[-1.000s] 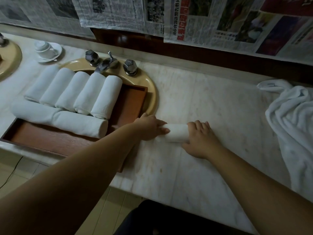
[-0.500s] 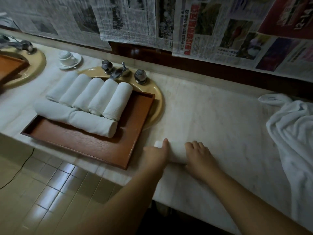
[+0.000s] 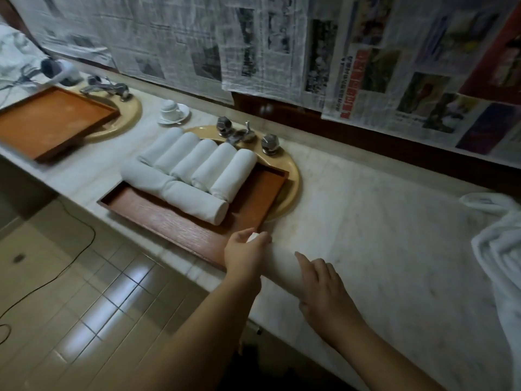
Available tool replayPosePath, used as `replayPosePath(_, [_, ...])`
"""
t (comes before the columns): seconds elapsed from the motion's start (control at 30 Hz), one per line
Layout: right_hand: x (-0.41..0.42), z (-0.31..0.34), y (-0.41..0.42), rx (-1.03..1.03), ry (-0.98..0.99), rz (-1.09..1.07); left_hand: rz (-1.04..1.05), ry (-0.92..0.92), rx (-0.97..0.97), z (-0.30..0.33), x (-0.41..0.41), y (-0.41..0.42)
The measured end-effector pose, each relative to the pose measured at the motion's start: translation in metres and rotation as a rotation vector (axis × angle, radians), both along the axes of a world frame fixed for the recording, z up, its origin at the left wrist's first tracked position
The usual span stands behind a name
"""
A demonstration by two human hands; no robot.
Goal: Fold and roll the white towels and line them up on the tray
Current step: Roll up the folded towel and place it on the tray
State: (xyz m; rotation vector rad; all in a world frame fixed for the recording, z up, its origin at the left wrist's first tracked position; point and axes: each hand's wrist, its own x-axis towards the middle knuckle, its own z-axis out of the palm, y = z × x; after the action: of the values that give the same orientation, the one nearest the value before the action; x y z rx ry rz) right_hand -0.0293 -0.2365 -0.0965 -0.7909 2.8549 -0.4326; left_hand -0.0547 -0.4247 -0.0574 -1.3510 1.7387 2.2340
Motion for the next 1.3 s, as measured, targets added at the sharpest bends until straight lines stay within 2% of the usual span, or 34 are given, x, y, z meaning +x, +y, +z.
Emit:
replayPosePath(0.07, [-0.004, 0.022, -0.014, -0.104, -0.138, 0.042, 0.004, 0.078, -0.055, 0.017, 0.01, -0.02])
replayPosePath(0.23, [-0.032, 0.076, -0.062, -0.469, -0.688, -0.047, 0.003, 0.261, -0.104, 0.049, 0.032, -0.073])
replayPosePath(0.37, [-0.063, 0.097, -0.109, -0.597, -1.125, -0.04, -0.001, 0.371, -0.088, 0.06, 0.04, -0.118])
replayPosePath(0.43, [-0.072, 0.099, -0.134, -0.6, -1.239, 0.002, 0.039, 0.397, -0.089, 0.059, 0.04, -0.146])
replayPosePath(0.53, [-0.079, 0.094, -0.177, -0.651, -1.258, -0.016, 0.117, 0.407, -0.104, 0.055, 0.036, -0.192])
replayPosePath(0.67, [-0.085, 0.08, -0.242, -0.671, -1.09, -0.103, 0.175, 0.371, -0.117, 0.043, 0.024, -0.256])
replayPosePath(0.8, [-0.081, 0.049, -0.305, -0.789, -1.045, -0.349, 0.208, 0.238, -0.126, 0.017, -0.001, -0.322])
replayPosePath(0.97, [-0.087, 0.023, -0.378, -1.065, -1.123, -0.769, 0.156, 0.088, -0.263, -0.007, -0.041, -0.393])
replayPosePath(1.13, [-0.094, 0.014, -0.427, -1.061, -1.055, -1.002, 0.01, -0.051, -0.37, -0.02, -0.069, -0.432])
replayPosePath(1.3, [-0.105, 0.012, -0.45, -1.069, -0.91, -1.105, -0.103, -0.098, -0.535, -0.03, -0.086, -0.449])
